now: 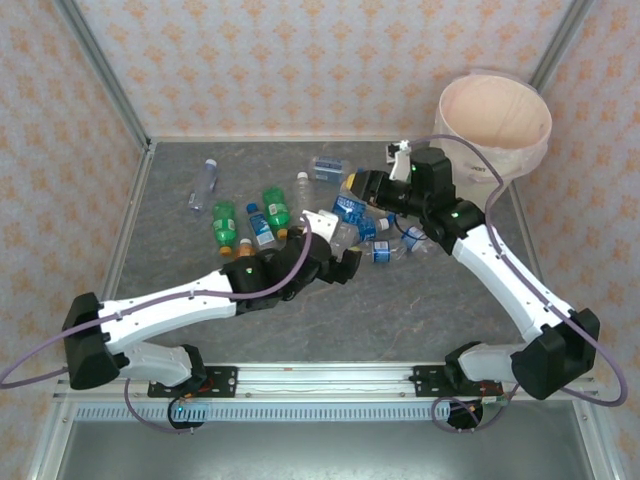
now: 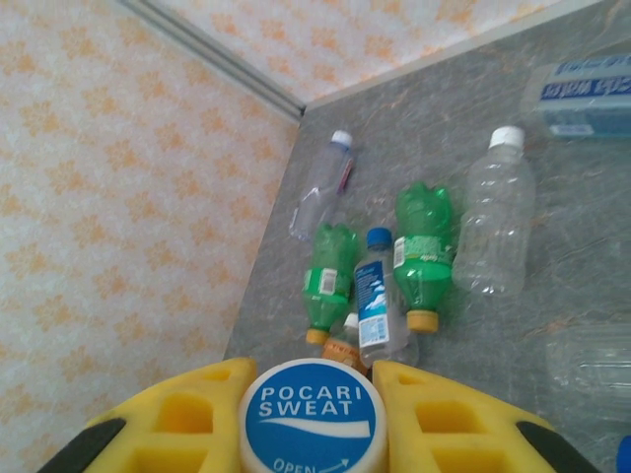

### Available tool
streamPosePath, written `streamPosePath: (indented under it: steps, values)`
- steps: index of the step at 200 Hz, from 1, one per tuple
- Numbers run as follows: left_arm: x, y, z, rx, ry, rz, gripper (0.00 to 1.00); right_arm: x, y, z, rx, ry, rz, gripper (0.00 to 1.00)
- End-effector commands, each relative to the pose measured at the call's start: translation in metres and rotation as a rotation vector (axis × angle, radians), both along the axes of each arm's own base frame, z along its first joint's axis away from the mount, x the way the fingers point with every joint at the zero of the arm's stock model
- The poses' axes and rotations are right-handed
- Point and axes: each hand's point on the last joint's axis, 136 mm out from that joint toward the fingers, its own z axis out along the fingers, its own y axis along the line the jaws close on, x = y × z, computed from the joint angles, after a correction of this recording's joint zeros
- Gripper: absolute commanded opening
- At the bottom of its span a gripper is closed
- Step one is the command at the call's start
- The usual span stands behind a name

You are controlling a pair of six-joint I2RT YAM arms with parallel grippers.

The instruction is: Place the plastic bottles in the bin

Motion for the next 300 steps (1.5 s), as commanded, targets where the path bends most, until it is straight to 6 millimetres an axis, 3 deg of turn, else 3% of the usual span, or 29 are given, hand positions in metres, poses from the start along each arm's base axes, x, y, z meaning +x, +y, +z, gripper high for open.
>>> streamPosePath:
  steps: [1, 41, 68, 91, 136, 180, 212, 247, 300]
  values:
    - [0.011, 0.015, 0.043, -0.110, -0.060, 0.045, 0.99, 0.011, -0.027, 0.039, 0.017, -0.084, -0.151, 0.25]
    - [0.023, 0.044, 0.077, -0.209, -0.111, 0.058, 0.99, 0.030, -0.067, 0.065, 0.040, -0.097, -0.351, 0.25]
    - [0.026, 0.066, 0.088, -0.218, -0.145, 0.124, 0.99, 0.041, -0.101, 0.085, 0.005, -0.115, -0.498, 0.25]
    - [0.020, 0.070, 0.093, -0.256, -0.173, 0.110, 0.99, 0.046, -0.126, 0.109, -0.037, -0.162, -0.609, 0.25]
    - [0.010, 0.068, 0.084, -0.316, -0.131, 0.075, 0.99, 0.054, -0.190, 0.169, -0.056, -0.270, -0.859, 0.25]
    - [0.011, 0.067, 0.083, -0.328, -0.129, 0.078, 0.99, 0.073, -0.248, 0.201, -0.065, -0.328, -1.059, 0.27]
    - [0.010, 0.060, 0.088, -0.397, -0.133, 0.054, 0.99, 0.087, -0.294, 0.210, -0.086, -0.373, -1.208, 0.28]
    - [0.012, 0.058, 0.087, -0.401, -0.121, 0.065, 0.99, 0.103, -0.337, 0.203, -0.137, -0.377, -1.350, 0.27]
    - [0.011, 0.074, 0.096, -0.410, -0.157, 0.116, 0.99, 0.130, -0.362, 0.164, -0.250, -0.300, -1.430, 0.28]
